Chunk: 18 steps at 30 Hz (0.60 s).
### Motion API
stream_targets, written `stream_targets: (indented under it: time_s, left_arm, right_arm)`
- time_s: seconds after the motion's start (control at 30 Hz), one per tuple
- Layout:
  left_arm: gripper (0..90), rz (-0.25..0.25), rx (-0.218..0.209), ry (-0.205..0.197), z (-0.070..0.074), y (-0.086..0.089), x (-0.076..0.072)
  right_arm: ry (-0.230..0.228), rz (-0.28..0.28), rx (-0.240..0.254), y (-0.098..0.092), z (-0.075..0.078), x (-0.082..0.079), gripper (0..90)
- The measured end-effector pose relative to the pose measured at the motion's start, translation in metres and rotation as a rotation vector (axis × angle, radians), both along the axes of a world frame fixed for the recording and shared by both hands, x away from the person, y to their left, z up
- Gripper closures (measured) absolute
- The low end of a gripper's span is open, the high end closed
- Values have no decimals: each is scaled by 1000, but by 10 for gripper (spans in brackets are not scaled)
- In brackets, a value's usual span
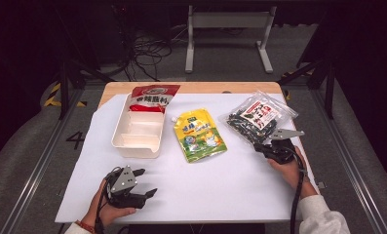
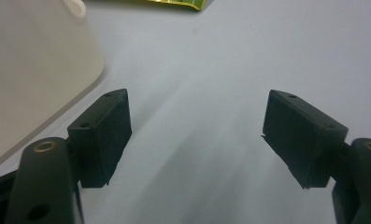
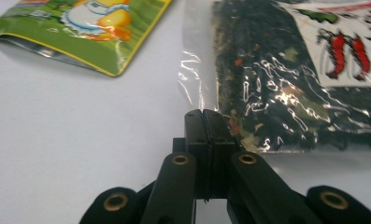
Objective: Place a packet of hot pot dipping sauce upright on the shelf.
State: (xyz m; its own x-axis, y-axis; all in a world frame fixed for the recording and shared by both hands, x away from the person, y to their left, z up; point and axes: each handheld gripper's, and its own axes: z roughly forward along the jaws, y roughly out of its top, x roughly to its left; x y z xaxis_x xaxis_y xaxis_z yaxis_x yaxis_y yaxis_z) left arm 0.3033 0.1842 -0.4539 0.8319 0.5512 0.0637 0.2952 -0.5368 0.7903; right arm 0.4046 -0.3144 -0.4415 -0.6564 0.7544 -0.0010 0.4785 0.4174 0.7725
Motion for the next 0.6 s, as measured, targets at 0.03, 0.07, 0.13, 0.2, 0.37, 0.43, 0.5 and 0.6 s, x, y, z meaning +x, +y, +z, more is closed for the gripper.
stream_targets:
  time_s: [0.03,0.07,0.13,0.2,0.37,0.43,0.5,0.6]
  left_arm:
    - [245,0,1,0,0,0,0]
    - [245,0,0,-2,0,0,0]
    - [245,1,-7,2,0,1,0]
    - [245,1,-9,3,1,1,0]
    - [245,-4,-15,5,2,0,-1]
    - [245,-7,-16,2,2,-1,-1]
    - [245,-10,-23,6,3,-2,-1]
    - [244,-20,-35,11,4,-5,1]
  right_arm:
    - [5,10,6,2,0,-1,900]
    - [6,19,14,3,1,-3,900]
    - [11,42,28,6,2,-7,900]
    - [19,80,31,12,2,-15,900]
    - [44,188,22,28,2,-44,900]
    - [52,231,26,33,2,-58,900]
    - [60,266,31,36,2,-72,900]
    - [91,337,34,38,1,-99,900]
